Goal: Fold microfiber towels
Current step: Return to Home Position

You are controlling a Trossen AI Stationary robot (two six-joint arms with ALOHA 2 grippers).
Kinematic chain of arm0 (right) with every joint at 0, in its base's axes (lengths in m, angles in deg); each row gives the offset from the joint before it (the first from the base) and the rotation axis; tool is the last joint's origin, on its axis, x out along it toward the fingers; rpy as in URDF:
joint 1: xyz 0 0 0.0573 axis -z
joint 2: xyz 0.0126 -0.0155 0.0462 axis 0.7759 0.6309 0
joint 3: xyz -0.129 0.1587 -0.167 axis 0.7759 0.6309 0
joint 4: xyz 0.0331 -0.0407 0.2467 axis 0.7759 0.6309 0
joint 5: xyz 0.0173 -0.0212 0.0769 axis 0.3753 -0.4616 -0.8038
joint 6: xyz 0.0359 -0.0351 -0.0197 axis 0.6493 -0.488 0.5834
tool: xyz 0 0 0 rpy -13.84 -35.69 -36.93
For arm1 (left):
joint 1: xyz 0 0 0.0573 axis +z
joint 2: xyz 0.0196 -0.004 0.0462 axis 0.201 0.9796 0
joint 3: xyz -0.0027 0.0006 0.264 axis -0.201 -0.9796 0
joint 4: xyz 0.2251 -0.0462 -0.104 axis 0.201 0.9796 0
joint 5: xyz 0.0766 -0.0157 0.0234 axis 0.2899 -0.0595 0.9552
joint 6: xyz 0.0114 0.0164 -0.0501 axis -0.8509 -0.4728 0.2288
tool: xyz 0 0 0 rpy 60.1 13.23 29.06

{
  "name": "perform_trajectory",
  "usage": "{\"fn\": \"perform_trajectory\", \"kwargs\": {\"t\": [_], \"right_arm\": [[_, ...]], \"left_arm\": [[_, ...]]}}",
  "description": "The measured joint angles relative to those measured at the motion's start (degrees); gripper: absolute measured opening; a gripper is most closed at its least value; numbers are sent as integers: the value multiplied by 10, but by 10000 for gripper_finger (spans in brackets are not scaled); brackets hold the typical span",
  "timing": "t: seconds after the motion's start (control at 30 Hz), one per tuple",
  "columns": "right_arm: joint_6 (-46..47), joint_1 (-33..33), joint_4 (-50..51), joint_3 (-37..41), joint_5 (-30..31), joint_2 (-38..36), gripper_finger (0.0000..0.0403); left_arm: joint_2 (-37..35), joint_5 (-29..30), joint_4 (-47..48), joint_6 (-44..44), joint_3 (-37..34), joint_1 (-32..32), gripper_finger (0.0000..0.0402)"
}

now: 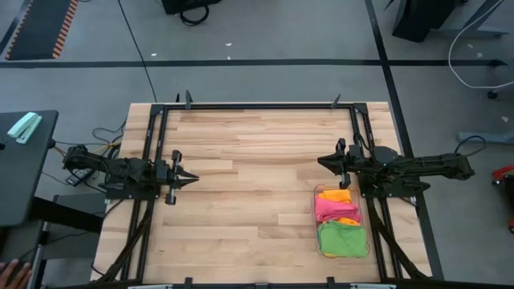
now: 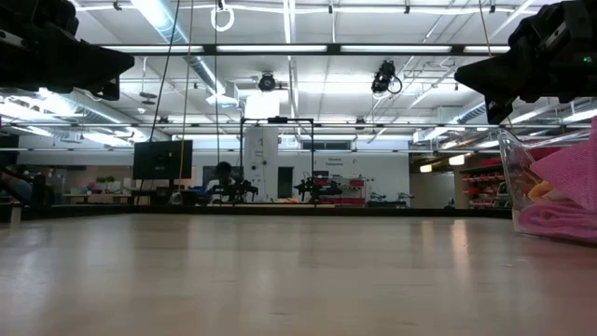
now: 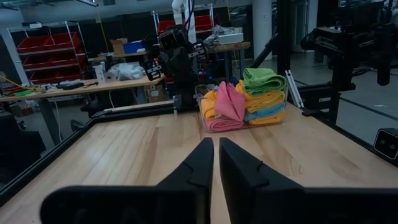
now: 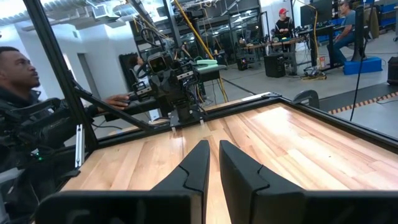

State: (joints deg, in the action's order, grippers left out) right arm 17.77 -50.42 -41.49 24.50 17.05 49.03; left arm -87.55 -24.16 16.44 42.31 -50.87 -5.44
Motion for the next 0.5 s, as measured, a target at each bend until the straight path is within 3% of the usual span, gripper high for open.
{"fn": "perform_trajectory", "kwargs": {"t": [0.5], "right_arm": [[0,0,0,0,0,0,44]], "left_arm": [[0,0,0,0,0,0,39]]}}
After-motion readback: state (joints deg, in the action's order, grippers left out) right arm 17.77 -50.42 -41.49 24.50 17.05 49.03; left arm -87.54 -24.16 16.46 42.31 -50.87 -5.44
